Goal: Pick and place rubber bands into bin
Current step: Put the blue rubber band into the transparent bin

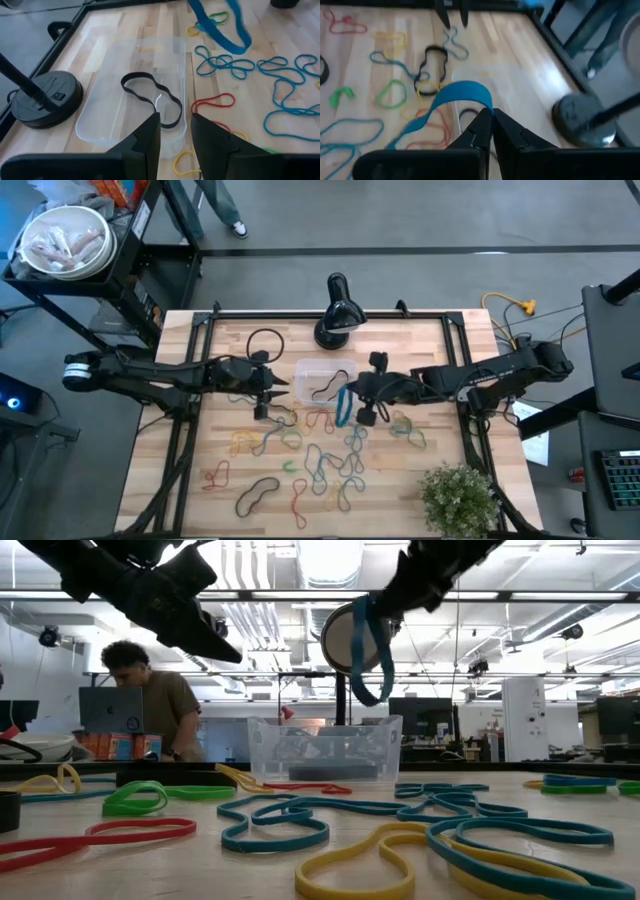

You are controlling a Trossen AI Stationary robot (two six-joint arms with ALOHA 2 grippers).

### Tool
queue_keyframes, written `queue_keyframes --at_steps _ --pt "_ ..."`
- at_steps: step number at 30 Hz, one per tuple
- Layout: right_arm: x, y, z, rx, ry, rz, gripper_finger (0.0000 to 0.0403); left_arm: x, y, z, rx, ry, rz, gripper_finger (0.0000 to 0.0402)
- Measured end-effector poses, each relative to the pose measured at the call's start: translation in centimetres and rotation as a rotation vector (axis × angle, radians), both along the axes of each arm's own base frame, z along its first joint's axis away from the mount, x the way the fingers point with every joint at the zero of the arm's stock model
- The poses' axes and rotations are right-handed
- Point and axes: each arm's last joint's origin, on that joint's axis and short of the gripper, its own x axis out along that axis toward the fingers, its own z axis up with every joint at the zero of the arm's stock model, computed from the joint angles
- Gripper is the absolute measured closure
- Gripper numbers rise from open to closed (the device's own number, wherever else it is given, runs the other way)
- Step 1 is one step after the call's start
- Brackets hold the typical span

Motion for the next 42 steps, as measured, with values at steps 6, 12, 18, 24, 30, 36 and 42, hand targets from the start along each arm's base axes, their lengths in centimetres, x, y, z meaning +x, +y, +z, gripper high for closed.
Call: queue_keyframes --at_steps 6,12,18,24,30,36,42 --pt "0.8 0.0 0.8 -0.09 -0.094 0.017 0.0395 0.1 0.0 0.1 0.001 -0.013 0.0 0.0309" --pt "2.0 0.0 -0.3 -0.147 -0.088 -0.036 0.0395 0.1 0.0 0.1 0.0 -0.013 0.0 0.0309" --pt "3.6 0.1 -2.9 -0.157 -0.03 -0.034 0.0394 0.1 0.0 0.1 0.0 -0.013 0.0 0.0309" --pt "4.9 -0.3 -4.8 -0.23 0.029 -0.103 0.0394 0.1 0.0 0.1 -0.001 -0.014 0.001 0.0309" --pt "6.2 -0.2 -3.8 -0.31 0.026 -0.128 0.0394 0.1 0.0 0.1 -0.002 -0.013 0.001 0.0309" --pt "6.9 -0.5 -2.6 -0.354 0.024 -0.115 0.0394 0.1 0.0 0.1 -0.002 -0.013 0.001 0.0309" --pt "6.4 -1.8 -4.3 -0.333 0.068 -0.158 0.0394 0.1 0.0 0.1 -0.002 -0.013 0.001 0.0309"
